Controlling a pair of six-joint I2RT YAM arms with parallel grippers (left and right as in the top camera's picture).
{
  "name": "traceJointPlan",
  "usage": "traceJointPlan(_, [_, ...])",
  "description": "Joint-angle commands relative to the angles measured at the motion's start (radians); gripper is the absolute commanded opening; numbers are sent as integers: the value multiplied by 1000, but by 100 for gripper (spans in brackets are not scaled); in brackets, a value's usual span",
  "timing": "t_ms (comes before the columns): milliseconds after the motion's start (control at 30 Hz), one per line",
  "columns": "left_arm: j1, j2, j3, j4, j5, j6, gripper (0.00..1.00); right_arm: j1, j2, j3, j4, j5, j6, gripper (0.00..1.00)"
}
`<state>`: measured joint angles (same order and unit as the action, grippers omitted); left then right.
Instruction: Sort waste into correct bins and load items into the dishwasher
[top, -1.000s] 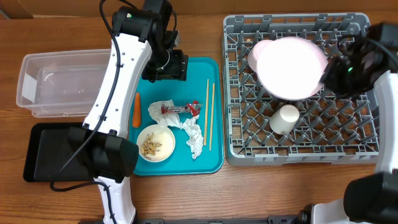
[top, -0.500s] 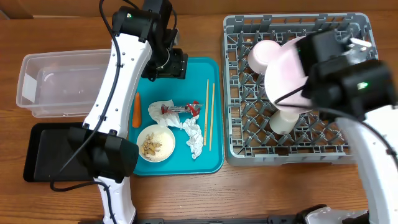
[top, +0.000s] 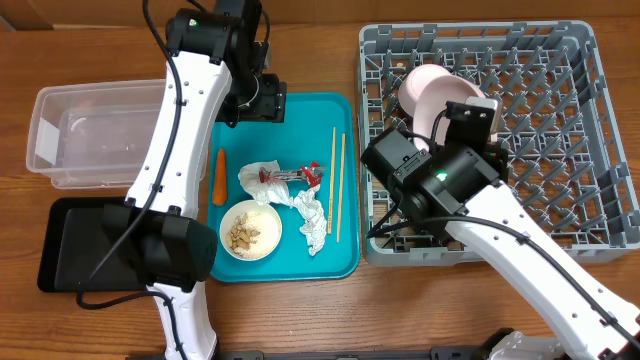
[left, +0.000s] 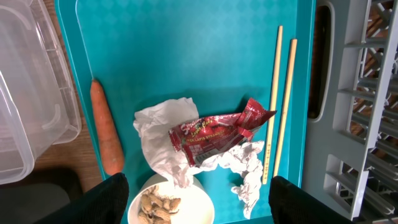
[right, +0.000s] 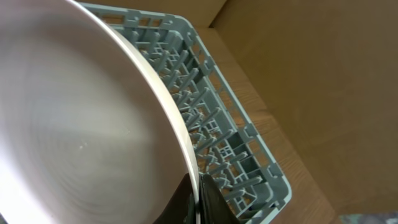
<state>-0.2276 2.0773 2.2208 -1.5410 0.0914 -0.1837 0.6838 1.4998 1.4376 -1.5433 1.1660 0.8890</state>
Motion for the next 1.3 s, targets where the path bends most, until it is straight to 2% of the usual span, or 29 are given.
traceJointPlan(0, [0,-24,26,3,-13,-4,75,2,-8,-47,56,64,-37,4])
traceJointPlan(200, [0,-24,26,4,-13,-4,75,2,10,-84,133,-29,-101,4])
traceJointPlan(400, [0,-24,26,5,-14,-3,75,2,42,-95,156,-84,-105,4])
traceJointPlan(900, [0,-24,26,4,-14,-3,75,2,80,-95,153,-126,-89,4])
traceJointPlan(1267, [0,-24,26,3,-13,-3,75,0,80,-96,146,-59,-74,4])
